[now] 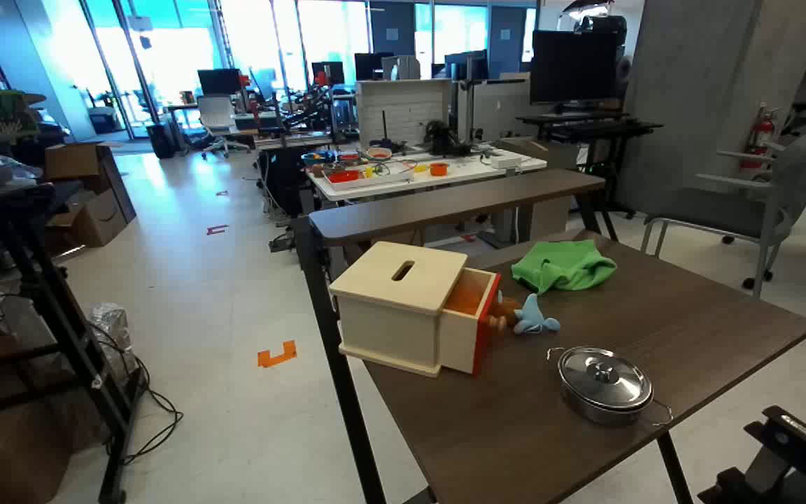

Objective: Move the green cloth to the front

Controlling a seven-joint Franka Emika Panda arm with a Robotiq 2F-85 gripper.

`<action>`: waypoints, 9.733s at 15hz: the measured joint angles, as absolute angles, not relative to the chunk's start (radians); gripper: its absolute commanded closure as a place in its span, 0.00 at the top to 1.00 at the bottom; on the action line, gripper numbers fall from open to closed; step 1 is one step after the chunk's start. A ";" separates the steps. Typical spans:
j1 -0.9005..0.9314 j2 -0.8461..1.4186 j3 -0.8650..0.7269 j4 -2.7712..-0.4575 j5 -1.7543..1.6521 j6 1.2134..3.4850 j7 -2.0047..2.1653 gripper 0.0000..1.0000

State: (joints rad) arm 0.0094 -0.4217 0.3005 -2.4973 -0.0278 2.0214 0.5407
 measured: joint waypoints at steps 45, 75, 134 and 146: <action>0.119 0.860 -0.089 -1.469 -0.102 2.398 0.839 1.00; 0.119 1.235 -0.118 -1.009 -0.066 2.181 0.863 1.00; 0.122 1.019 -0.131 -1.279 -0.082 2.174 0.804 0.01; 0.082 0.854 -0.181 -1.850 -0.074 2.510 0.708 0.44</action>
